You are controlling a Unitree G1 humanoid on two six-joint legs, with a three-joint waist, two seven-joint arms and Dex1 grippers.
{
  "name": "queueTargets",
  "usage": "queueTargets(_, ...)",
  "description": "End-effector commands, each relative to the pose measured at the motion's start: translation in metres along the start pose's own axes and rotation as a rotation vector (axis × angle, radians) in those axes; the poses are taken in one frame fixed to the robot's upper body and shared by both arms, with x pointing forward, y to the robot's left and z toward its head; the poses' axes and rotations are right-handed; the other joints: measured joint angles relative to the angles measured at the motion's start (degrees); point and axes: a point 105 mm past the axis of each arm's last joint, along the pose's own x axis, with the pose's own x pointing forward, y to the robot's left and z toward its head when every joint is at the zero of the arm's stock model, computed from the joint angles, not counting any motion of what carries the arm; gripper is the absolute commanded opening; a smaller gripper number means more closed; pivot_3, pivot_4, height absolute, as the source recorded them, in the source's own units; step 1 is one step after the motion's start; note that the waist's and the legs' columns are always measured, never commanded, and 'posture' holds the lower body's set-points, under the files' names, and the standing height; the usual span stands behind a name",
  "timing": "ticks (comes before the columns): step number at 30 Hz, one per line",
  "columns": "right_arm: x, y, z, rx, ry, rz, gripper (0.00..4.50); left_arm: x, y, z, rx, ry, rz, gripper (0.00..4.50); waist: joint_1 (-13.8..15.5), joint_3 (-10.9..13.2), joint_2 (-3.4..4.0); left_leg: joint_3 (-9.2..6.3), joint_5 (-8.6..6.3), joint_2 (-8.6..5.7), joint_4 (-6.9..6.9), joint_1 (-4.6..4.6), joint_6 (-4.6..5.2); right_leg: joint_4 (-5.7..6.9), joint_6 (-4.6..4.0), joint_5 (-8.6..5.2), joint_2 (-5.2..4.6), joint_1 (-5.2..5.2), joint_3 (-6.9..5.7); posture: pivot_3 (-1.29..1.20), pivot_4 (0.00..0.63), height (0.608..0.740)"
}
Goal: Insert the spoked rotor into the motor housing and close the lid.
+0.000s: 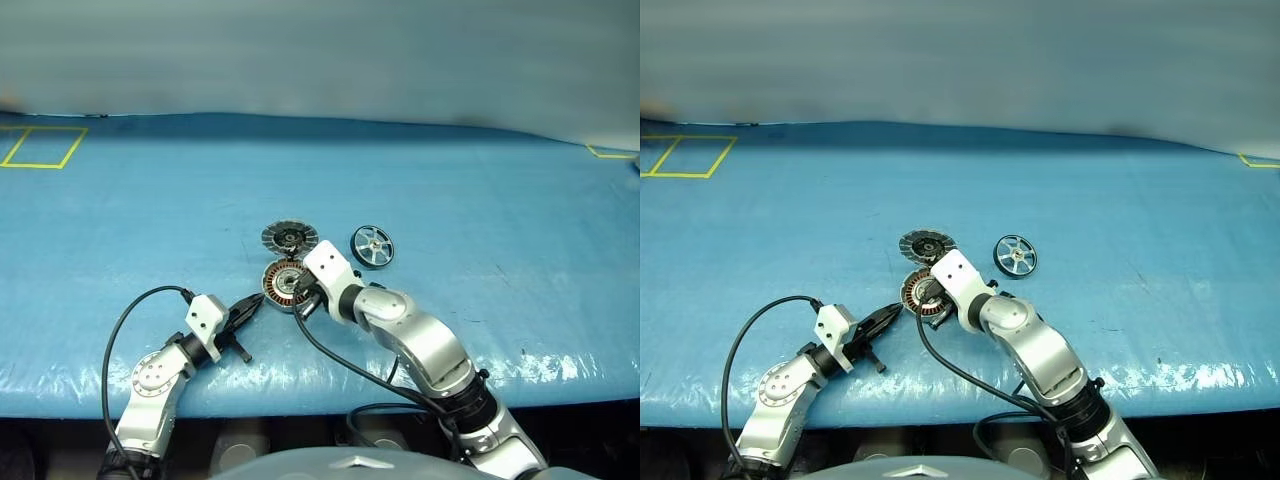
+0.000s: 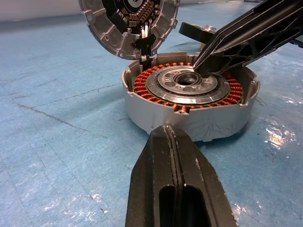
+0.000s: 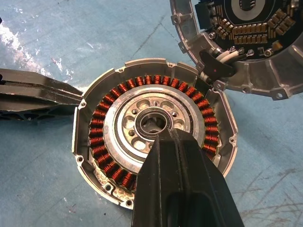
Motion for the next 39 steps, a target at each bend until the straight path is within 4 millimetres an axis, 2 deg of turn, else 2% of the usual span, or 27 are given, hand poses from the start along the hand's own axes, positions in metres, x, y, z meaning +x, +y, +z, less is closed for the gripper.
queueTargets(1,0.0,0.007,0.015,0.009,-0.071,0.025,0.01,0.002,-0.005,0.001,-0.005,-0.004,-0.02,0.0,0.0,0.0,0.0,0.0,0.0,0.0,0.0,0.0,0.0,0.0,0.0,0.0,0.0,0.0,0.0,0.0,0.15,0.74)
queueTargets(17,0.0,0.01,0.02,0.048,-0.104,0.039,0.01,0.002,-0.005,0.001,-0.002,-0.001,-0.025,0.0,0.1,0.0,0.0,0.0,0.0,-0.01,0.0,-0.02,0.0,-0.01,0.0,0.0,-0.01,0.0,0.0,0.0,0.15,0.74)
queueTargets(24,-0.002,-0.002,0.019,0.046,-0.105,-0.033,0.01,0.001,-0.005,0.0,-0.003,0.001,-0.027,0.0,0.0,0.0,0.0,0.0,0.0,-0.01,0.0,-0.02,0.0,-0.01,0.0,0.0,-0.02,-0.01,0.0,0.0,0.15,0.74)
queueTargets(32,-0.001,-0.007,0.015,0.043,-0.088,-0.068,0.01,0.001,-0.004,-0.002,-0.007,0.004,-0.025,0.0,0.0,0.0,0.0,0.0,0.0,-0.01,0.0,-0.02,0.0,-0.01,0.01,0.0,-0.01,0.0,0.0,0.0,0.15,0.74)
queueTargets(39,0.003,0.0,0.008,0.026,-0.051,-0.037,0.01,0.0,-0.003,-0.002,-0.005,0.005,-0.02,0.0,0.0,0.0,0.0,0.0,0.0,-0.01,-0.01,-0.02,0.0,-0.01,0.01,0.0,-0.01,0.0,0.0,0.0,0.15,0.74)
